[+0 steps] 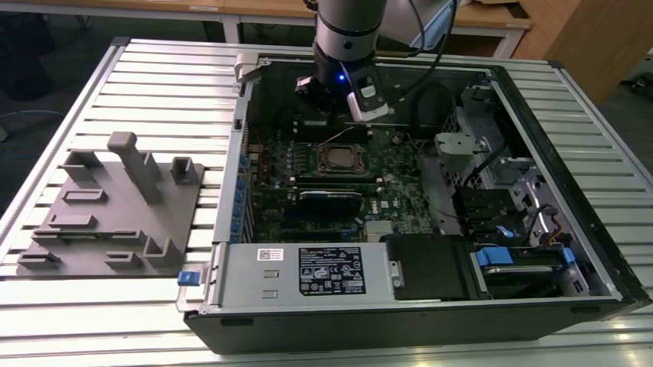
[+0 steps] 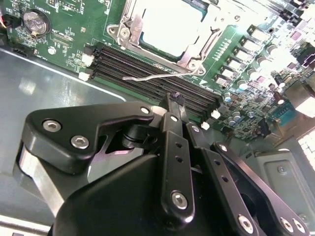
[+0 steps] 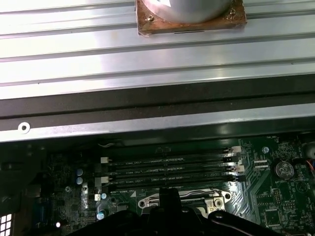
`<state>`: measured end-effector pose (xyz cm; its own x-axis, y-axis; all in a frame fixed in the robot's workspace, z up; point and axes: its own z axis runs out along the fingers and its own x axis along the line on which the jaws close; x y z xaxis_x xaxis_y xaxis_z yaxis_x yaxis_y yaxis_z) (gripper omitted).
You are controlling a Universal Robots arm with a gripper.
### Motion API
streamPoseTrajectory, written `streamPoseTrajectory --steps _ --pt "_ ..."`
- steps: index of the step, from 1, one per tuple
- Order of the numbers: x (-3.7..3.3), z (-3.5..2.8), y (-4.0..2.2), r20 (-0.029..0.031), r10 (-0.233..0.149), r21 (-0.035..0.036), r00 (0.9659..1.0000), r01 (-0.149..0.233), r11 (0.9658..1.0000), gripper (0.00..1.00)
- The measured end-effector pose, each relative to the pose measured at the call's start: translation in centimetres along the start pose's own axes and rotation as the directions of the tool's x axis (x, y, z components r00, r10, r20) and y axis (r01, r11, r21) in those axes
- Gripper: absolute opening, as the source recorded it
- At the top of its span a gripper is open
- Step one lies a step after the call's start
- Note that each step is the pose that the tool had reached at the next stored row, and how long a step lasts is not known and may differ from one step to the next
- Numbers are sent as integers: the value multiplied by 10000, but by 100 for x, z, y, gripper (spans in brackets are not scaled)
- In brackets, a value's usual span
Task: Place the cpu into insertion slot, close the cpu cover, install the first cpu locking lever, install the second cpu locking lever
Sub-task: 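Install the first cpu locking lever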
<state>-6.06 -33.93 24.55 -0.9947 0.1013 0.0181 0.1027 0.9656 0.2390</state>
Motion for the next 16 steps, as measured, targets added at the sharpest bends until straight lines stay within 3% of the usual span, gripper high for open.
streamPoseTrajectory --steps 16 --pt "-15 19 7 0 1 1 10000 -1 10000 10"
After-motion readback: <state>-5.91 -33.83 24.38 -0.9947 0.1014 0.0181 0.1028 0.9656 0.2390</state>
